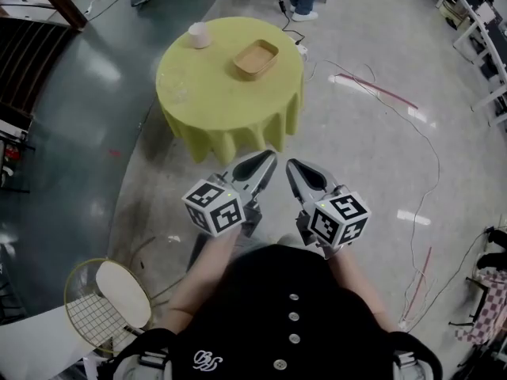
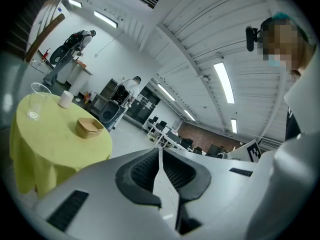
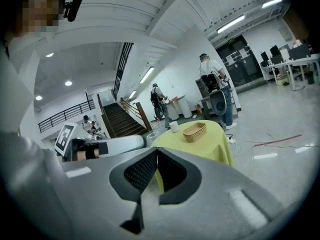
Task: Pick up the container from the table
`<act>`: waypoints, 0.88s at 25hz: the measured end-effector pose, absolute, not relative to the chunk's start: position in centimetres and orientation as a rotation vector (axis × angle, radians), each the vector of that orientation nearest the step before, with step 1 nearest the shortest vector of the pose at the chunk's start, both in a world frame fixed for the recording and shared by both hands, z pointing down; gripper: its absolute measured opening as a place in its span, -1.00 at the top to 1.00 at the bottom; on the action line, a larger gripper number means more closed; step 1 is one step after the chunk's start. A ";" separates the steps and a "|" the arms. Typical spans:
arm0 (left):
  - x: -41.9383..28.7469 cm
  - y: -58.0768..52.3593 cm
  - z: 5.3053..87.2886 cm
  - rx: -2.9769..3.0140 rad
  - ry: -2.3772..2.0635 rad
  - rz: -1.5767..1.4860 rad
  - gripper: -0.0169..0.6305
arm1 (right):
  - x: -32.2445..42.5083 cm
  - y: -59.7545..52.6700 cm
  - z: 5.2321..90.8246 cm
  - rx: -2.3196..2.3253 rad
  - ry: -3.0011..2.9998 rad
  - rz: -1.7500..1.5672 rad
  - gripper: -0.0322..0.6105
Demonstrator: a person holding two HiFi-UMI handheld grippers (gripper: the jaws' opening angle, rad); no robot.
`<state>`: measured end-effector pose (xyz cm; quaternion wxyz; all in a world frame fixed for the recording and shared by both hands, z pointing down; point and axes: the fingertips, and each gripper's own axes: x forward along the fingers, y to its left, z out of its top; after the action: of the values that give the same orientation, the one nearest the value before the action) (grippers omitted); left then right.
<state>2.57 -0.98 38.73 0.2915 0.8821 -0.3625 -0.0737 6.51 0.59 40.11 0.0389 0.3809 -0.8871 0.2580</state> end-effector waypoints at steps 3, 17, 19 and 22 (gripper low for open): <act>2.5 -2.1 39.3 2.338 -0.956 -0.196 0.85 | 6.6 -0.5 40.7 1.180 -2.708 0.806 0.89; -0.1 -10.1 38.9 2.361 -0.891 -0.153 0.85 | 3.2 -9.3 40.6 1.248 -2.689 0.850 0.89; -0.1 -11.3 38.9 2.370 -0.881 -0.147 0.85 | 3.1 -10.5 40.7 1.267 -2.685 0.850 0.89; 0.0 -12.8 39.2 2.370 -0.870 -0.141 0.85 | 3.3 -11.9 41.2 1.297 -2.675 0.866 0.89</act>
<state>0.00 -12.80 39.24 0.3015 0.8936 -0.3281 -0.0530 3.34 -11.94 41.18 0.0224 0.4187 -0.8637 0.2795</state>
